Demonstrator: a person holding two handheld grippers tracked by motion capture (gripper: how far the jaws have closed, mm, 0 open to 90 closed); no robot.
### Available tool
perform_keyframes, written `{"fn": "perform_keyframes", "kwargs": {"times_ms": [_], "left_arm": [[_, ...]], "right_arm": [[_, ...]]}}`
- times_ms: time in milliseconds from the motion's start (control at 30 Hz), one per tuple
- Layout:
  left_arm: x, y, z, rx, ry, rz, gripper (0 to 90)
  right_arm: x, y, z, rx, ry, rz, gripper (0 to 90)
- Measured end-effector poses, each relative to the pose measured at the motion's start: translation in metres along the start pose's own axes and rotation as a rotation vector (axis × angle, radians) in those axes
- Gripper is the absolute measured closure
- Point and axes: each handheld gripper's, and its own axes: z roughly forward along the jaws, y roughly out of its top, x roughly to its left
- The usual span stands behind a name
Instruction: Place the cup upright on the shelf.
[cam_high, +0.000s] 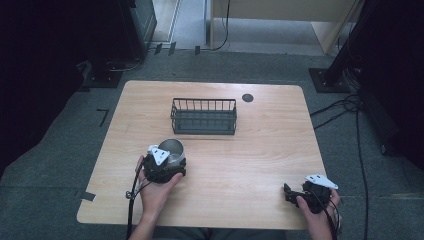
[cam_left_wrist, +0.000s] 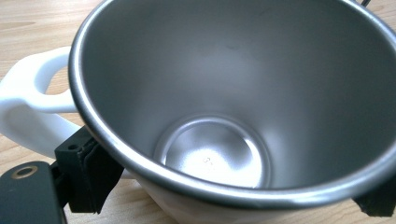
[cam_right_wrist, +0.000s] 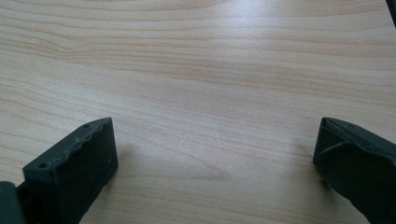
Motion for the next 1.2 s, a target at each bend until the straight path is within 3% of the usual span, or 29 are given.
{"fn": "perform_keyframes", "kwargs": {"times_ms": [267, 633, 1200], "left_arm": [[-0.002, 0.008, -0.002, -0.006, 0.005, -0.010, 8.4], [-0.004, 0.045, -0.007, -0.022, -0.048, -0.027, 8.4], [-0.008, 0.083, -0.008, -0.040, -0.058, -0.026, 8.4]], "right_arm": [[0.000, 0.000, 0.000, 0.000, 0.000, 0.000, 0.0], [0.000, 0.000, 0.000, 0.000, 0.000, 0.001, 0.0], [0.000, 0.000, 0.000, 0.000, 0.000, 0.003, 0.0]]}}
